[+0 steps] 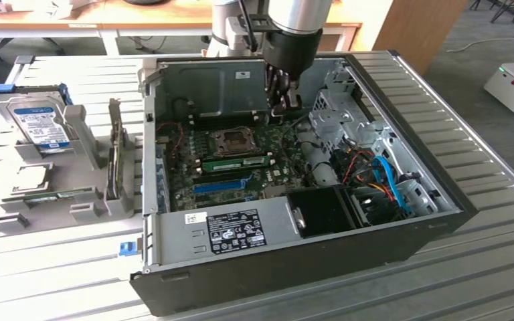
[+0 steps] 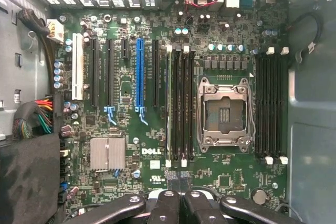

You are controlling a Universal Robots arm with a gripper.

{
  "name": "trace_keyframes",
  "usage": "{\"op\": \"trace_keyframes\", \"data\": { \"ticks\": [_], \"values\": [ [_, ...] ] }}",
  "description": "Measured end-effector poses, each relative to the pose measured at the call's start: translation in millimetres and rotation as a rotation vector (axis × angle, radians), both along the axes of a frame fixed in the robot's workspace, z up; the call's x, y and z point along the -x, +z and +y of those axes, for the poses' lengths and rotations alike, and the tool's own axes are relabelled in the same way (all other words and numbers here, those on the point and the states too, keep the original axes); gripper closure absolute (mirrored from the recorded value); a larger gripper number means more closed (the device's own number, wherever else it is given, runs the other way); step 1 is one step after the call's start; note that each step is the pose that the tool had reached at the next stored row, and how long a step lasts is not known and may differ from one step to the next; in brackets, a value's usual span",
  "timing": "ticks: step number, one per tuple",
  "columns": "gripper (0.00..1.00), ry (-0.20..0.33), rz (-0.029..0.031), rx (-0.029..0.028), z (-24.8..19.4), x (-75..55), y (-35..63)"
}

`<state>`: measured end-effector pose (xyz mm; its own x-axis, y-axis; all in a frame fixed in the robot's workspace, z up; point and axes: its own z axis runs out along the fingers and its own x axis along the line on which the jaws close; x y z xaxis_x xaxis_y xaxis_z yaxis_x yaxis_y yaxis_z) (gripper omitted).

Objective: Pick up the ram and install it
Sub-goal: 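Press down the ram until it locks into place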

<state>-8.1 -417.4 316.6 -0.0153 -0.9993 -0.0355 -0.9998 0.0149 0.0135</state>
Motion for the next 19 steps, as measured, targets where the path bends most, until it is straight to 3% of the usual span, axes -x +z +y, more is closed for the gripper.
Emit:
{"op": "trace_keyframes", "data": {
  "ticks": [19],
  "values": [
    [0.89,0.000,-0.0006,0.0000,0.0,0.0,-14.7]
  ]
}}
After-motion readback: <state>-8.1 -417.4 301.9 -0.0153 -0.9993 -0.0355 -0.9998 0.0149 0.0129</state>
